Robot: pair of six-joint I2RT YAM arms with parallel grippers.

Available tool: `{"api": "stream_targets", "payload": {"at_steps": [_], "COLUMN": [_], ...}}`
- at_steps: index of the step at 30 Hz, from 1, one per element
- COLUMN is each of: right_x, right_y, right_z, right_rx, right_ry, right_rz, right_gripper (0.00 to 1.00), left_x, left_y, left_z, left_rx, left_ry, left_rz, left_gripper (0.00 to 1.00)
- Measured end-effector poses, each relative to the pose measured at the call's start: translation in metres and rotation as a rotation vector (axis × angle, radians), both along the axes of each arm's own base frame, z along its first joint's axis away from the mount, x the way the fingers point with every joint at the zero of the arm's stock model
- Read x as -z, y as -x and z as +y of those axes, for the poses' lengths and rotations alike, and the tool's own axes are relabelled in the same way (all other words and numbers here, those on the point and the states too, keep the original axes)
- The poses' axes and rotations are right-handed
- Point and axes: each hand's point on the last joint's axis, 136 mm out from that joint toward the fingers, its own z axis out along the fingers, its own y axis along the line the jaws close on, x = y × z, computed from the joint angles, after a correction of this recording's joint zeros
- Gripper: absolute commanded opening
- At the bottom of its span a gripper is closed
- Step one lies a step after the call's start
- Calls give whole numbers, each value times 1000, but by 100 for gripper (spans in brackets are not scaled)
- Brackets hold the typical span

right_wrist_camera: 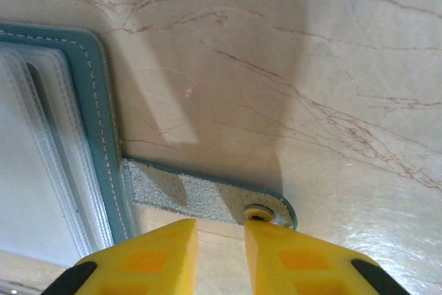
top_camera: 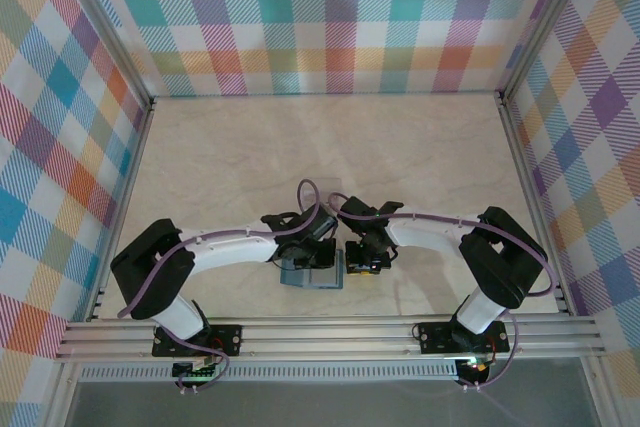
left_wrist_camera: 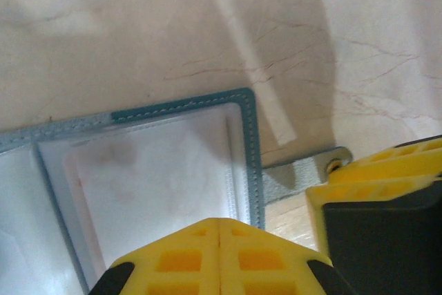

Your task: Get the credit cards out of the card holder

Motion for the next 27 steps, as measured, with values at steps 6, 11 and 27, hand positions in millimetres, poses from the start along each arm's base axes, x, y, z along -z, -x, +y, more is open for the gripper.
{"api": "stream_targets", "payload": {"at_steps": [6,11,27], "right_x": [0,0,0], "right_y": [0,0,0], "right_z": [0,0,0], "right_rx": [0,0,0], "right_ry": [1,2,3], "right_rz": [-1,-2,-2], "right_gripper": [28,28,28], "left_x": [12,10,15], "left_y": [3,2,4], "left_z": [-1,-9,-9], "left_rx": [3,8,13], "left_ry": [3,35,27], "left_rz": [21,17,25], "left_gripper": [7,7,7]}}
